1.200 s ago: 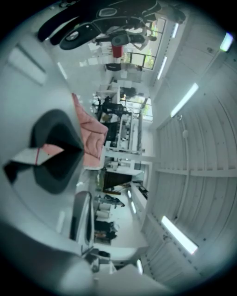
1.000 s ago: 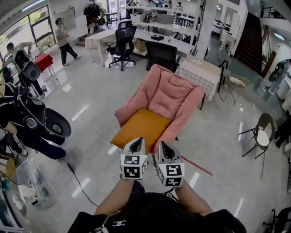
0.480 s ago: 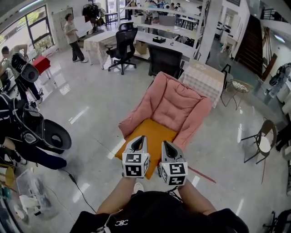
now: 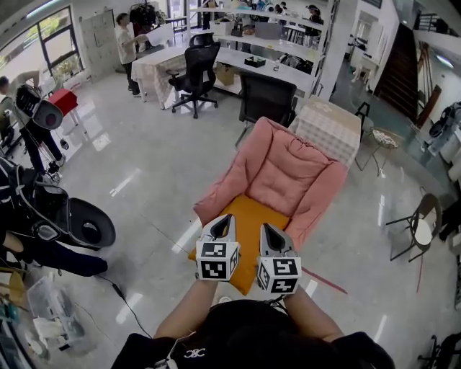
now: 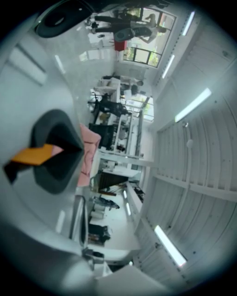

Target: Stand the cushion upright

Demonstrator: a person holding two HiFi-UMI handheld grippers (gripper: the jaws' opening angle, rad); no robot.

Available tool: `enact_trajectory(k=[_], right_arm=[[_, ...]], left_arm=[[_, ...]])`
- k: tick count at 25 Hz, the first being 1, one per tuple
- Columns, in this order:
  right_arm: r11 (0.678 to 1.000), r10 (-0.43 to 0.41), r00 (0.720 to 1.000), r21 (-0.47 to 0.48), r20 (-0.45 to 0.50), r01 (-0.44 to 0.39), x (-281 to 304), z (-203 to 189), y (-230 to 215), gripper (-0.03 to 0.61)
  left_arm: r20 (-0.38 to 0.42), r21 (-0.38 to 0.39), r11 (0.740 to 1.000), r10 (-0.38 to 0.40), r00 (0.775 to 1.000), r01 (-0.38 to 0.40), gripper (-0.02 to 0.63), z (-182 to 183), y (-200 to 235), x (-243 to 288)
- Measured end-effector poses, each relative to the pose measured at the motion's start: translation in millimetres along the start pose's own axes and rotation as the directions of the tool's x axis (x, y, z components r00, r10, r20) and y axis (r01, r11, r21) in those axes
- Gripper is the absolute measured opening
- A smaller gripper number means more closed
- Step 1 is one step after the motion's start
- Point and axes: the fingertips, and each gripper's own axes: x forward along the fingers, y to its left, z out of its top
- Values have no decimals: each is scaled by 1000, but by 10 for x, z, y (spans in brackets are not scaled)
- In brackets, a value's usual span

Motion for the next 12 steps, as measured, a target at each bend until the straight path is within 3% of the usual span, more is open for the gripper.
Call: enact_trajectory(k=[12], right_arm=[[997,21,999,77,-24,-19,263,-152,-5,-9]], left_arm=[[-90,-17,1000,-12,996,10,0,-270,181,236]])
